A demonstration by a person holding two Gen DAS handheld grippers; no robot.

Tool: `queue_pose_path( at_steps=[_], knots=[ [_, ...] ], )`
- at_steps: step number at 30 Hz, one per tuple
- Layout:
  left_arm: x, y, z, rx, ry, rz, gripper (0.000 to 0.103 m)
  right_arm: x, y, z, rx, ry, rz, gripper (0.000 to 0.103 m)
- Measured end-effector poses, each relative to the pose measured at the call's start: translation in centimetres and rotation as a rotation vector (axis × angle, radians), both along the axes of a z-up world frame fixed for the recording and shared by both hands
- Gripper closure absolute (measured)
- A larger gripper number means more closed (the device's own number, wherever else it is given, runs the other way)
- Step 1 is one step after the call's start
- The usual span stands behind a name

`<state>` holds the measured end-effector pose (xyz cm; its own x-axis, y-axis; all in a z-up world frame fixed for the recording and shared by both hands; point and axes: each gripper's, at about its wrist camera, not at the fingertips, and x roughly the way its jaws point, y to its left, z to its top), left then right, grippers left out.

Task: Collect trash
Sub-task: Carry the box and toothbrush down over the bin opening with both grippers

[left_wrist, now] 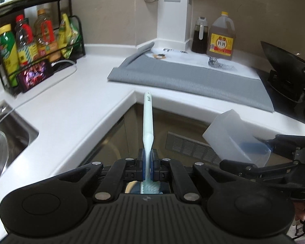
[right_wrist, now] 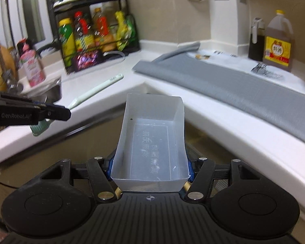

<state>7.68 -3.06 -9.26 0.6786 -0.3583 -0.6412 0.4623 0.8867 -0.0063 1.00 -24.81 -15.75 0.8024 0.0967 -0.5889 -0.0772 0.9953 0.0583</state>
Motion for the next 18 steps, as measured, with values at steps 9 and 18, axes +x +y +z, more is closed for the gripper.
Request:
queue_pose_path(
  at_steps=[9,18],
  knots=[
    [-1.7,1.7,-2.4,0.005,0.040,0.032,0.099,-1.0,2.3,-2.1,-0.069,0.064,0.063,0.040],
    [-1.8,1.7,-4.2,0.018,0.086,0.037,0.099,-0.6,2.7,-3.2,-0.079,0.110,0.080,0.040]
  ],
)
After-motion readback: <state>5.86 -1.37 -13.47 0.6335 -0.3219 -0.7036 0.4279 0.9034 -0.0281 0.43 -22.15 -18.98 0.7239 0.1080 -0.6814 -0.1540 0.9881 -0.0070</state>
